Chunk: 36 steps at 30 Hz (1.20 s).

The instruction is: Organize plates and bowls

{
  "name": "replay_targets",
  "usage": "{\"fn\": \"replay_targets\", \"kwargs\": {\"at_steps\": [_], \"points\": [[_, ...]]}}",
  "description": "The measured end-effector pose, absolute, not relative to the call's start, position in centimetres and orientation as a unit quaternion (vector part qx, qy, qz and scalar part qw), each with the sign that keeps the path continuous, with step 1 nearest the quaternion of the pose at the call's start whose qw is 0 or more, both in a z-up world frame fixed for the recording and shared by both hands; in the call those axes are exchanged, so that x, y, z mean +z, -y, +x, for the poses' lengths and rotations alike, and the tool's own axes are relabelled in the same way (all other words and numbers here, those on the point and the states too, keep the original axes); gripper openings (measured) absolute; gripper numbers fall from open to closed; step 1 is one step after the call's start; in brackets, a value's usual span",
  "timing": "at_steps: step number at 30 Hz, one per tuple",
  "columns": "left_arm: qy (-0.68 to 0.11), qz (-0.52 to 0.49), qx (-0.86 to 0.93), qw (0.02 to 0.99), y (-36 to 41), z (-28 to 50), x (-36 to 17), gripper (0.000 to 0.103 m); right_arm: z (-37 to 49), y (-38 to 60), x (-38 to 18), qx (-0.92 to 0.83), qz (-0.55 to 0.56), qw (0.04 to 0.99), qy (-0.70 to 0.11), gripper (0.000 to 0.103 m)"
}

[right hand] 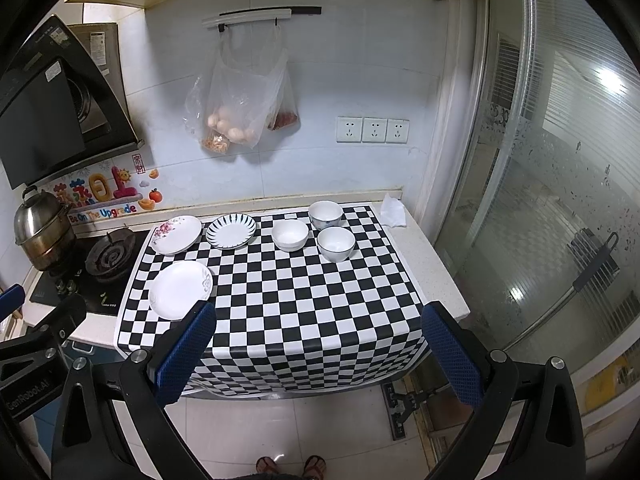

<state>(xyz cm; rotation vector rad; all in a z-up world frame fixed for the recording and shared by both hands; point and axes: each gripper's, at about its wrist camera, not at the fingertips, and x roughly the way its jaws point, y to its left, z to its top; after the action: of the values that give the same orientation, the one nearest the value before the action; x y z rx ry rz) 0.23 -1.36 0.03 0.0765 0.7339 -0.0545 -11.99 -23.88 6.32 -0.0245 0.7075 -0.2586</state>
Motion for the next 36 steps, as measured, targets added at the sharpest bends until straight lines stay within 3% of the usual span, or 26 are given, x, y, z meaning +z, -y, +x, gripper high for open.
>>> {"fn": "replay_targets", "kwargs": {"at_steps": [28, 36], "points": [[-0.36, 0.035, -0.026, 0.932, 1.4, 0.5, 0.2, 0.103, -10.5, 24.9, 6.1, -0.121, -0.001, 0.93, -0.347, 0.103], [-0.373, 0.029, -0.006, 0.927, 1.2, 5.0, -2.5, 0.103, -5.8, 26.8, 2.5, -0.078, 0.032, 0.927, -0.365, 0.103]]}}
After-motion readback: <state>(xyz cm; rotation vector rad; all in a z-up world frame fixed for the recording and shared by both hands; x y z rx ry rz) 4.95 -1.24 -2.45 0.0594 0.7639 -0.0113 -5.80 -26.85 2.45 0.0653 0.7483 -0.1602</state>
